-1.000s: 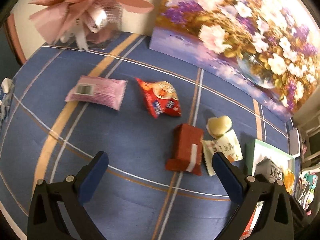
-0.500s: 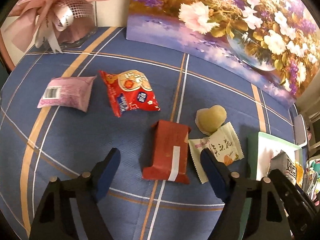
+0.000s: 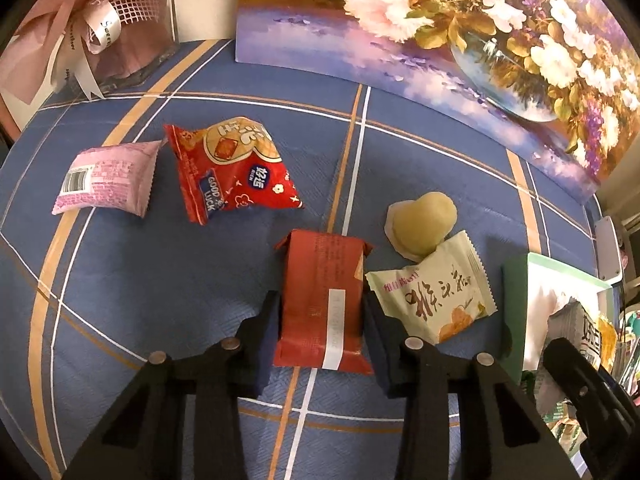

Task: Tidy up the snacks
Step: 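Grasp the red box with the left tool while the right tool holds the biscuit pack, then carry the biscuit pack and red box into the tray and open both tools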

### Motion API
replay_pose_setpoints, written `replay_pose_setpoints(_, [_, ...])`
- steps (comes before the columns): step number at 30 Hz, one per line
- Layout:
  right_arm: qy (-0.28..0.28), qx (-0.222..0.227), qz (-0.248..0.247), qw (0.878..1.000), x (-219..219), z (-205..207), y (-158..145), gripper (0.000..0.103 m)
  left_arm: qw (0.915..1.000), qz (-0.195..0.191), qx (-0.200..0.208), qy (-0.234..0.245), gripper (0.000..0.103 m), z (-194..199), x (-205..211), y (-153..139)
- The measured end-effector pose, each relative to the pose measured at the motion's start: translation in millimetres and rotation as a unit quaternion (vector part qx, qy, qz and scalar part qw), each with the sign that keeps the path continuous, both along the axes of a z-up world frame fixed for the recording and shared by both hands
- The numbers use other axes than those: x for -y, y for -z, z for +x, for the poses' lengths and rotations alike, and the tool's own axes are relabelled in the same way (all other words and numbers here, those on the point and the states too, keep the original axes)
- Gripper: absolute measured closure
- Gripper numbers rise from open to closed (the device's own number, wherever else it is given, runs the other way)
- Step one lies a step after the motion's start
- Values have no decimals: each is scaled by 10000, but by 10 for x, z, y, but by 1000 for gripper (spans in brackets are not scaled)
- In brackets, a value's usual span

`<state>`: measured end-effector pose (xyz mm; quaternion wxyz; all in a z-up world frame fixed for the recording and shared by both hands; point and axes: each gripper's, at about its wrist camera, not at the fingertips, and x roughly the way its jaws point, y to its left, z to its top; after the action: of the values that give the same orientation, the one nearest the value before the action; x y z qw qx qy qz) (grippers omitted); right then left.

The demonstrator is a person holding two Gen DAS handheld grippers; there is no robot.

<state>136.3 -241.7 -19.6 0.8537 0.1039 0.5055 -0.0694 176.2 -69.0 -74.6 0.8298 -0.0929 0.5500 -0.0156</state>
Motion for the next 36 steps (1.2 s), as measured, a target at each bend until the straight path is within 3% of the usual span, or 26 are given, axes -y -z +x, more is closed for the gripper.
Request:
replay_pose_setpoints(8, [7,83,-9,10000,12,-31,-102,45,9996,-216,179,-96,62,-45,-123,-249])
replay_pose_setpoints(18, [183,210,-51,9996,212,-77,-279,45,9955,-540,772,80,62,-151,31,-781])
replay_pose_setpoints(27, [726,186,-151,9971,737,-204,-332,45,9888,-659,1047,831,62,-364,681,-1056])
replay_pose_setpoints(36, [1356,113,-32,9907,1363,-351,-272,45,9801,-464,855,1732,62,-520,1474,-918])
